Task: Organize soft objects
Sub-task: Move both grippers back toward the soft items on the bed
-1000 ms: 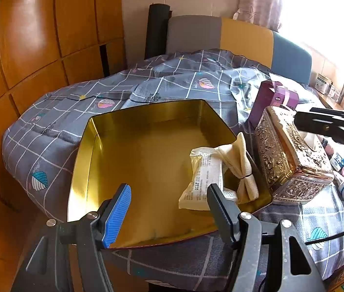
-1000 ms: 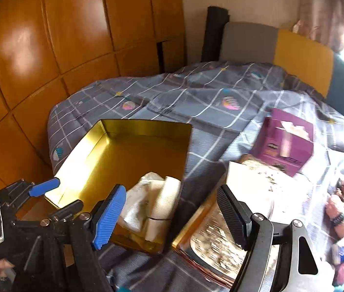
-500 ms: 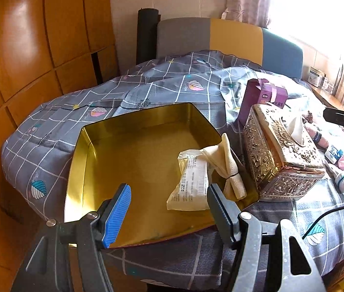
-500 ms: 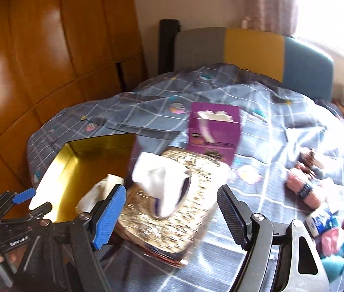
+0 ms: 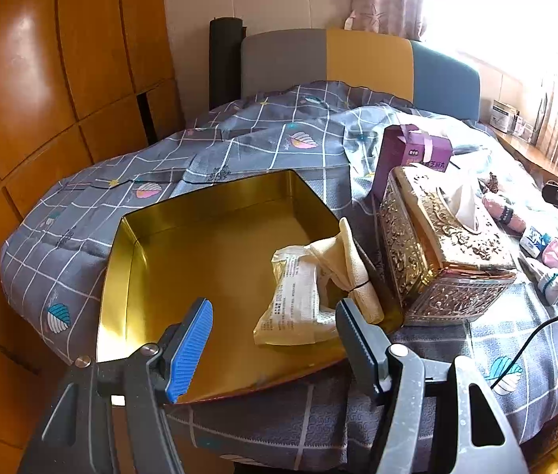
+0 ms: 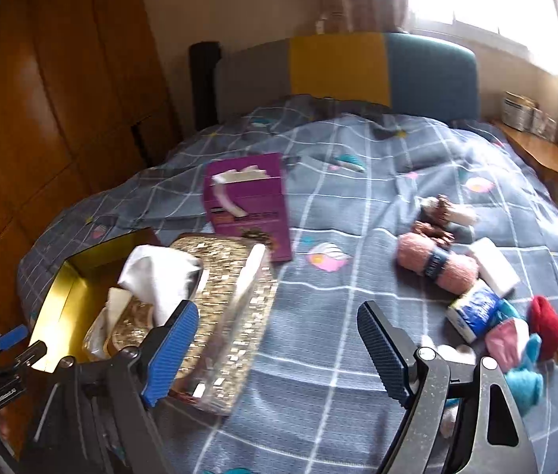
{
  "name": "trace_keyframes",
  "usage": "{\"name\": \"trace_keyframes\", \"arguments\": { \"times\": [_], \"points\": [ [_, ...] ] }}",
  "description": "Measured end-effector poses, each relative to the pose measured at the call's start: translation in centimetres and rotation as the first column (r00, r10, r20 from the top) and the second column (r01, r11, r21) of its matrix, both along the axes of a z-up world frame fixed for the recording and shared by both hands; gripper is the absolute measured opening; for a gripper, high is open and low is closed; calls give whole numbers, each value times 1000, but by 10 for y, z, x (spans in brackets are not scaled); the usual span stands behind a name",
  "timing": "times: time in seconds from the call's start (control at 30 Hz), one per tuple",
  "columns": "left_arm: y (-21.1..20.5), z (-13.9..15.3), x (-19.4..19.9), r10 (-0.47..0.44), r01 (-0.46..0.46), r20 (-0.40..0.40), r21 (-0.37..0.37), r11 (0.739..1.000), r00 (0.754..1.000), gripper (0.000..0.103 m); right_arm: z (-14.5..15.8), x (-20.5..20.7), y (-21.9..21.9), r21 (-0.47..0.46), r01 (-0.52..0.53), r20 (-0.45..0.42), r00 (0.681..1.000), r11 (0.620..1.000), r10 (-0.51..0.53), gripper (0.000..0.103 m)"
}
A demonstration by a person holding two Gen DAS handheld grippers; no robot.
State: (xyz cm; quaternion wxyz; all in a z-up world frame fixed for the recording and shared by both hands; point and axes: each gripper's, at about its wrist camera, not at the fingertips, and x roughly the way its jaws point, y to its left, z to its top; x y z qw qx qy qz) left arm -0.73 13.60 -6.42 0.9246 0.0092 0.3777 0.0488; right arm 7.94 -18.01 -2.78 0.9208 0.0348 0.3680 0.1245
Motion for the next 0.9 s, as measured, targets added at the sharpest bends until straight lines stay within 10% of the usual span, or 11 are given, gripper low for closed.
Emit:
{"name": "trace_keyframes", "arguments": {
  "times": [0.3, 0.53, 0.9],
  "points": [
    [-22, 25, 4, -83, 84, 70, -22, 996, 994, 66, -3, 1, -80, 50, 210, -21, 978, 976, -209, 90],
    [-71, 57, 25, -253, 260, 102, -56, 964, 962, 66, -10, -6, -177, 108, 491, -34, 871, 864, -491, 94],
    [-239, 39, 83, -593, 576, -71, -173, 799, 802, 66, -44, -38, -268, 266, 676, -143, 732, 687, -666, 94]
  ]
}}
